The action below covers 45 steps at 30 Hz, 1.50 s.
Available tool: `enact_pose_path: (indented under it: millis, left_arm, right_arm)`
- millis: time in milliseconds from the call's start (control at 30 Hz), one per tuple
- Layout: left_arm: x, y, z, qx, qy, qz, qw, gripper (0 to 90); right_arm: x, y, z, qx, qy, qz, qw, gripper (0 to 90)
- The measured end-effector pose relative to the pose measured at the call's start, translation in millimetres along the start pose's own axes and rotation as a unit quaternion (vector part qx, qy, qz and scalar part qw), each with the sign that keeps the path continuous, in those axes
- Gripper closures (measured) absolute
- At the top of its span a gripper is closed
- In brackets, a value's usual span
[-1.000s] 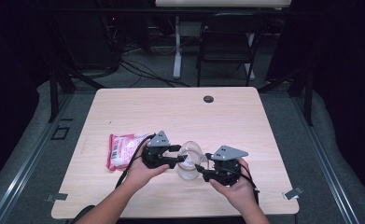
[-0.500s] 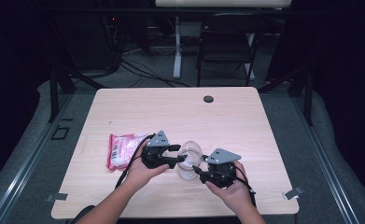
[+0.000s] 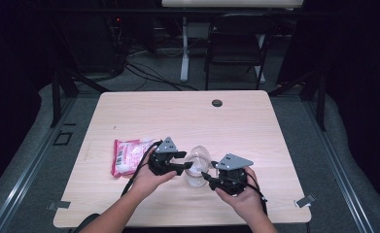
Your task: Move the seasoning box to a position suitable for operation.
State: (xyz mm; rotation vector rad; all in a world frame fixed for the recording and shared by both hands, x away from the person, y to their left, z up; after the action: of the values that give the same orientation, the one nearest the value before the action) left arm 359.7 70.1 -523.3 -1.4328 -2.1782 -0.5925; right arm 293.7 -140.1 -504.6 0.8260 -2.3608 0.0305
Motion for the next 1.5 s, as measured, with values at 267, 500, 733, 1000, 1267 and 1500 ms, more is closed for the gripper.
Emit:
enact_pose_path:
  millis: [267,500,733,1000,1267,1500]
  left_arm:
    - [-1.6,-1.7,1.0,-0.005,0.003,0.001,1.0000,58.8]
    - [-1.8,-1.4,1.5,-0.004,0.000,0.003,1.0000,59.2]
    - [-1.8,-1.8,1.5,-0.006,0.000,0.001,1.0000,59.0]
    - [-1.8,-2.0,1.4,-0.007,0.000,0.001,1.0000,59.0]
    - [-1.8,-2.1,1.4,-0.006,0.000,0.001,1.0000,59.0]
    - [-1.6,-2.4,1.3,-0.009,0.002,0.000,1.0000,59.1]
  right_arm:
    - [1.6,-0.9,-0.3,0.000,-0.001,-0.001,1.0000,51.6]
    - [5.8,-6.8,-1.8,-0.008,0.001,-0.005,1.0000,52.1]
    - [6.9,-12.5,-1.3,-0.009,0.005,0.003,0.9999,53.5]
    - [8.2,-23.5,0.2,-0.028,0.005,0.006,0.9996,54.1]
    - [2.1,-24.8,3.7,-0.038,0.007,0.010,0.9992,54.3]
    - [-1.7,-24.6,5.7,-0.039,0.007,0.010,0.9992,57.3]
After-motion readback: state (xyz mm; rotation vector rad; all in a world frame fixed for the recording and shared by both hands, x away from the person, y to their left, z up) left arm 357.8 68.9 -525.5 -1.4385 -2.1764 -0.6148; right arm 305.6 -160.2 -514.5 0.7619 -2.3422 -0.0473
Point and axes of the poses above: each handheld gripper's, and its own axes: x roughly backward along the jaws, z roughly out of its underside, y roughly to its left, the point moved 2 cm from there along -x, roughly forward along the jaws, and after that the axes turned 15 degrees about -x, right-handed, at the moved point
